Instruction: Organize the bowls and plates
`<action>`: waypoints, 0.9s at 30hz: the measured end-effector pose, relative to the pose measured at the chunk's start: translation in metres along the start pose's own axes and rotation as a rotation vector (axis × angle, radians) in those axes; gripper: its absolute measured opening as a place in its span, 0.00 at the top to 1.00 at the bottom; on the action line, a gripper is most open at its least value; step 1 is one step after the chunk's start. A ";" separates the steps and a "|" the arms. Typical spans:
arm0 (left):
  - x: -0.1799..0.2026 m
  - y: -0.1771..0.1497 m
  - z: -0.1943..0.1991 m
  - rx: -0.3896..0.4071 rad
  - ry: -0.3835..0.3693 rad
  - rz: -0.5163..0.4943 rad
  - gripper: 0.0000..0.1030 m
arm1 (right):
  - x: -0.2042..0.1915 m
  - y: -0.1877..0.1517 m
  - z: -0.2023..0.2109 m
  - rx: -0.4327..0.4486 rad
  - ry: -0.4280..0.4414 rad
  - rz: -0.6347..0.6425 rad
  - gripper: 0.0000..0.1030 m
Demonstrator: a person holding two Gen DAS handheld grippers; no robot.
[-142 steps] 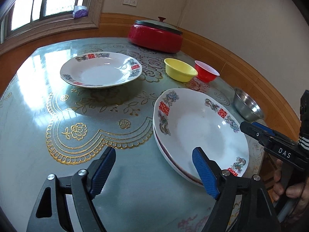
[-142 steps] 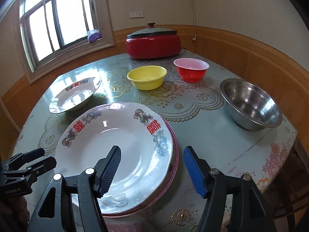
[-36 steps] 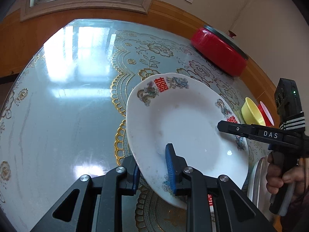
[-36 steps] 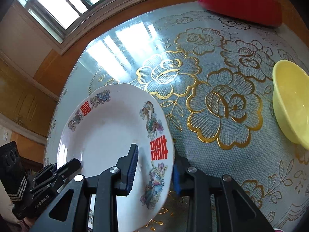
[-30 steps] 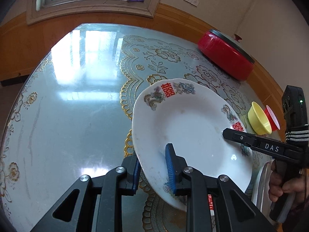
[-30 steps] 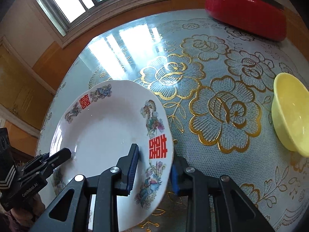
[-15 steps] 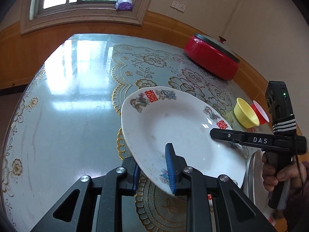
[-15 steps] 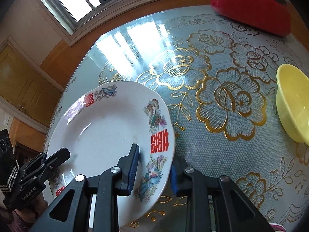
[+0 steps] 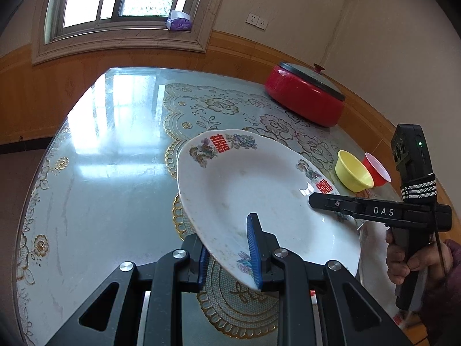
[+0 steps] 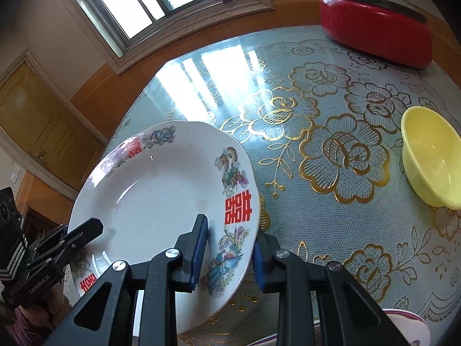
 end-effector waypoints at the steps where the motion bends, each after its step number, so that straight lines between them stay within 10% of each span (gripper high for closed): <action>1: 0.001 0.000 0.003 0.002 -0.005 -0.003 0.76 | 0.001 0.001 0.005 0.005 0.003 -0.001 0.73; 27: 0.118 -0.053 0.044 -0.051 -0.219 -0.153 0.76 | 0.024 -0.103 0.156 0.136 -0.105 -0.144 0.73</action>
Point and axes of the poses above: each gripper's, at about its wrist camera, not at the fingertips, and z roughly against the way its jaws point, x to its right, y to its top, the point moved 7 cm from there along -z, roughly the way its jaws point, and after that the axes turned 8 degrees about z, right-handed, at the moved point
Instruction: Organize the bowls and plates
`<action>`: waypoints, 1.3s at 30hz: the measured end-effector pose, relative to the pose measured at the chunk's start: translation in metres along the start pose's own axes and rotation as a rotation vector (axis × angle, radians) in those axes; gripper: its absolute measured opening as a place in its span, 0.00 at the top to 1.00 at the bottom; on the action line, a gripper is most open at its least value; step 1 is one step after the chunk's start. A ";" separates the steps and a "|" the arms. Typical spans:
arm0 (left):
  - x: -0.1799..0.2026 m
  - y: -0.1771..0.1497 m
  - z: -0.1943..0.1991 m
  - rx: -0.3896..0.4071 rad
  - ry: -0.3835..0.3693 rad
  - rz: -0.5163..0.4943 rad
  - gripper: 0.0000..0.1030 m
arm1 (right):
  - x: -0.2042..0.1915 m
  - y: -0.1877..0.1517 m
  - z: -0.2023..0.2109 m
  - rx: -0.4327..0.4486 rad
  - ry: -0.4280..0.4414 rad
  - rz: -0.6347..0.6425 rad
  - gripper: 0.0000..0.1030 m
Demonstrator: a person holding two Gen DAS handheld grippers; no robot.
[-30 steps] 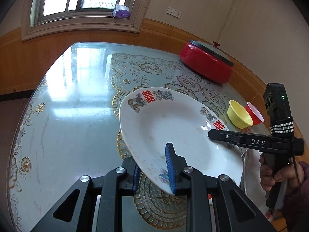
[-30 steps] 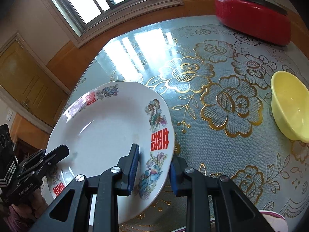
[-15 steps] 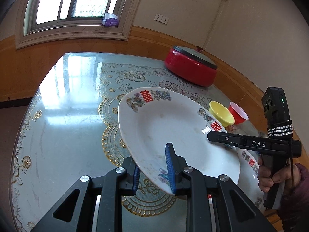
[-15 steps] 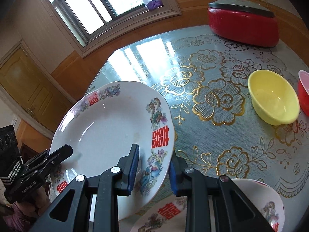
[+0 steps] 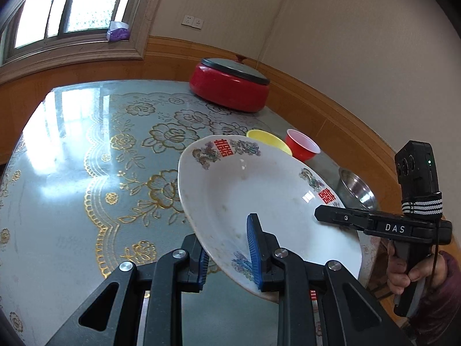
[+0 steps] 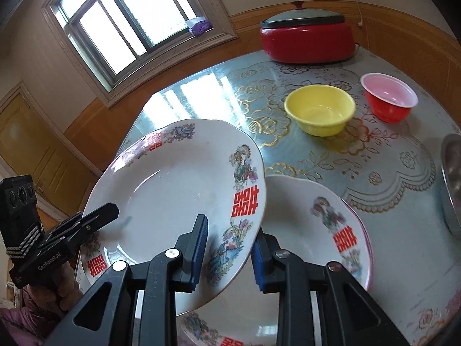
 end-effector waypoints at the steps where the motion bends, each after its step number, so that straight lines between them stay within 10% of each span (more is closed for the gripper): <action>1: 0.007 -0.002 -0.002 -0.007 -0.009 -0.011 0.76 | 0.004 -0.006 0.005 0.002 -0.007 -0.014 0.73; 16: 0.053 -0.037 -0.045 -0.119 -0.071 -0.073 0.76 | 0.055 -0.065 0.029 -0.025 -0.096 -0.146 0.73; 39: 0.045 -0.052 -0.059 -0.167 -0.072 -0.035 0.71 | 0.052 -0.068 0.032 0.003 -0.196 -0.071 0.73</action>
Point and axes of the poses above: each gripper's, at about its wrist camera, not at the fingertips, and z roughly against the way its jaws point, x to its right, y to its top, the point moved 7 cm from there along -z, roughly the way its jaws point, and after that the axes turned 8 degrees about z, right-handed, at the moved point
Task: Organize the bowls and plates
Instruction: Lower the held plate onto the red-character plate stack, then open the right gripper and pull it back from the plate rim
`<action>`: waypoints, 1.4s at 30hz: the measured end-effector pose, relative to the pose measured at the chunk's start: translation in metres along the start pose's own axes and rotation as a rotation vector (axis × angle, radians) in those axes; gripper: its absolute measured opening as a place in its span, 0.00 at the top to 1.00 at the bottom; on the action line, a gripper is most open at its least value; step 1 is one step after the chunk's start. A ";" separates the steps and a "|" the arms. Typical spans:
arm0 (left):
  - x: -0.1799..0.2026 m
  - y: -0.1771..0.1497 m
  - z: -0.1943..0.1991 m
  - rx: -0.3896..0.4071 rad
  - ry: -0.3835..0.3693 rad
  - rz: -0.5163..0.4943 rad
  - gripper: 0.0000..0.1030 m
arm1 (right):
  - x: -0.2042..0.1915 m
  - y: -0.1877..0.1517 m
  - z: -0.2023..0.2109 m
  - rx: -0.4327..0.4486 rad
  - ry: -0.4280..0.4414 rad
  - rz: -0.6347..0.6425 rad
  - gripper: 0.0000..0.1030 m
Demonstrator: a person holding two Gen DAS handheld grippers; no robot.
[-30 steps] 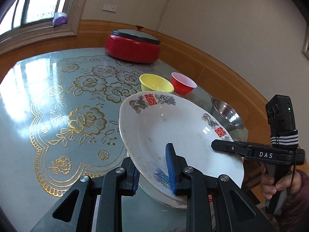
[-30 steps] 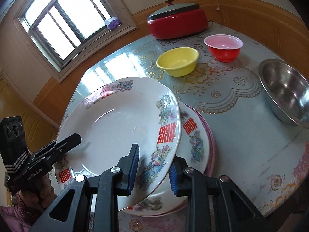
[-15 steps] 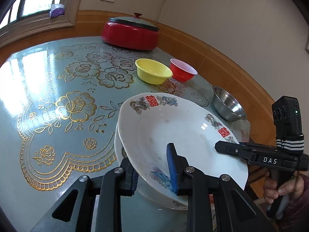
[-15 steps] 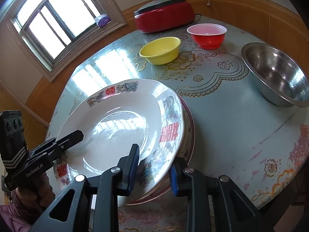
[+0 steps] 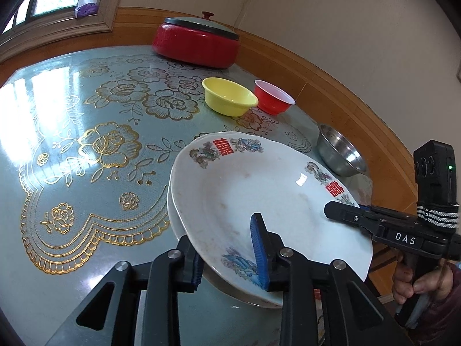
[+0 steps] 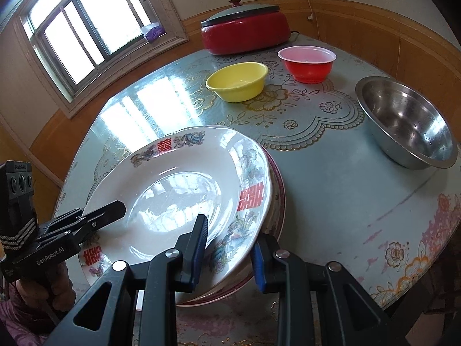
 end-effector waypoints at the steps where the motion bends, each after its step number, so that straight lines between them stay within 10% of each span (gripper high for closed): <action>1: 0.000 0.000 0.000 -0.001 0.000 -0.003 0.71 | 0.000 0.000 0.001 0.004 -0.006 -0.001 0.73; 42: -0.010 -0.009 0.016 0.051 0.094 -0.028 0.70 | 0.002 -0.007 -0.002 0.025 -0.220 0.080 0.69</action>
Point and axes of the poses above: each gripper's, at about its wrist camera, not at the fingertips, and z roughly against the way its jaws point, x to its right, y to its top, the point moved 7 cm from there along -z, roughly the way its jaws point, and after that the axes turned 8 degrees about z, right-handed, at the moved point
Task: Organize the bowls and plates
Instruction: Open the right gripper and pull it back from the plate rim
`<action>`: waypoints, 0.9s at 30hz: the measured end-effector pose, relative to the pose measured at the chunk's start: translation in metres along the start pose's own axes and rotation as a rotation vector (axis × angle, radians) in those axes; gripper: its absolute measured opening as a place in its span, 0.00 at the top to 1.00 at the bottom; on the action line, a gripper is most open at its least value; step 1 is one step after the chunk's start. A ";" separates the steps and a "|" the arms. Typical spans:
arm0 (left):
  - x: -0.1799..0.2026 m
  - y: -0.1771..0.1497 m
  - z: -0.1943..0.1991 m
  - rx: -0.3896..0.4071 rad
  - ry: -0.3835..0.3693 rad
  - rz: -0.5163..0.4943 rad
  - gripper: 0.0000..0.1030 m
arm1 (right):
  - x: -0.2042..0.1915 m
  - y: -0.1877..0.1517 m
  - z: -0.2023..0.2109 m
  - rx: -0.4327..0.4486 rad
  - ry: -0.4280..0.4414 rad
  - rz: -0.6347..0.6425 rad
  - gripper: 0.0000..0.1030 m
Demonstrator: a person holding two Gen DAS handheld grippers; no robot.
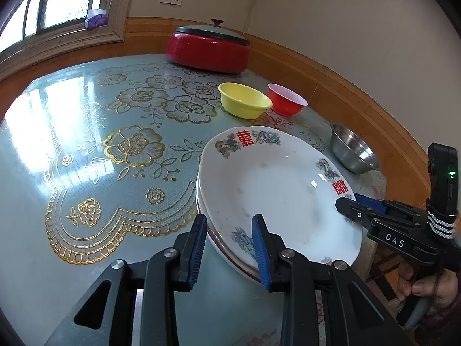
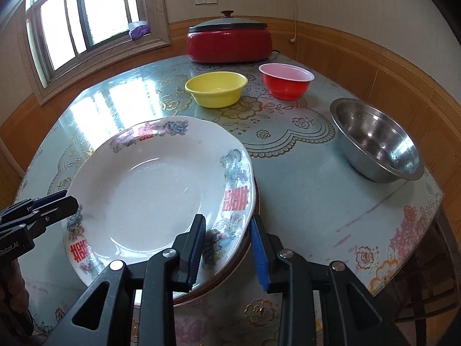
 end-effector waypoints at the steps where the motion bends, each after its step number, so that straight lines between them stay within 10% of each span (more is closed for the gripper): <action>1: 0.000 0.000 0.000 0.002 0.002 0.001 0.69 | 0.000 0.000 0.000 -0.001 0.000 0.000 0.69; 27: -0.004 0.003 0.034 0.057 0.084 0.038 0.38 | 0.009 -0.002 0.025 0.056 -0.018 -0.141 0.58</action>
Point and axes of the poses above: each gripper's, at about its wrist camera, not at the fingertips, and z roughly against the way its jaws point, x to its right, y to its top, the point moved 7 cm from there along -z, roughly the way its jaws point, and after that the axes turned 8 degrees about z, right-handed, at the moved point
